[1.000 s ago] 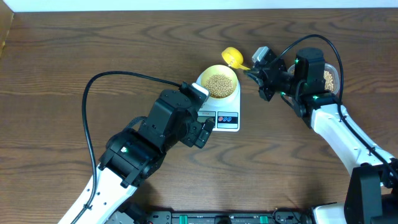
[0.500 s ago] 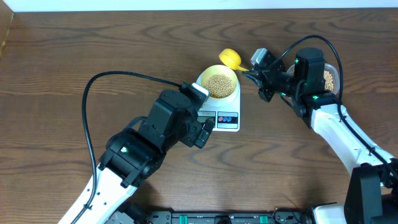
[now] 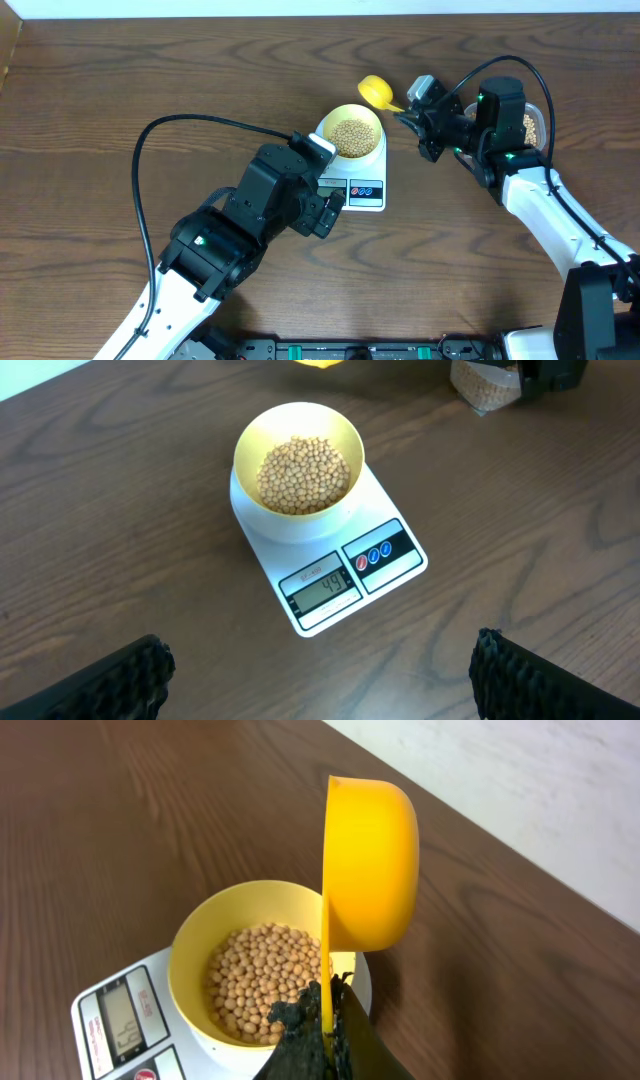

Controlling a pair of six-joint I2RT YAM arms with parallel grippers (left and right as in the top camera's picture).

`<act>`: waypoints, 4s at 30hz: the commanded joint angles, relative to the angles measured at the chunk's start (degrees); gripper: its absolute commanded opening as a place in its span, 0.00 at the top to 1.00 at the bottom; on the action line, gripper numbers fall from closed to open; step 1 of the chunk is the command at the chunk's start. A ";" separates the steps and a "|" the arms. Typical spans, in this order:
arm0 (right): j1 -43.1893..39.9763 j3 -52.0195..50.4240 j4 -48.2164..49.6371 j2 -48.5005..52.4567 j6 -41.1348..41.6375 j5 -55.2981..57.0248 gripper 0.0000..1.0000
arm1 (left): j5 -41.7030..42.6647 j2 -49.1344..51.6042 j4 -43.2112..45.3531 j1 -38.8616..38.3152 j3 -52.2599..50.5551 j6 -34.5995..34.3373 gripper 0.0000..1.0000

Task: Scoop item into bowl and weigh 50g on scale
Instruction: 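Move the scoop back to the bean tub with the right gripper, then lower the scoop into the bean tub and hold it there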

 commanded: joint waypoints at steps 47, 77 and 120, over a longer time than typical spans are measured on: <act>-1.33 -0.04 9.46 0.48 18.23 1.95 0.99 | 0.50 0.26 -0.17 0.24 -0.02 0.96 0.03; -2.43 -0.02 -19.87 -19.32 35.32 45.94 0.99 | 0.52 0.26 -0.17 0.24 -0.02 0.96 0.03; -10.67 -0.04 -26.80 -1.86 33.92 38.56 0.99 | 0.52 0.26 -0.17 0.24 -0.02 0.96 0.03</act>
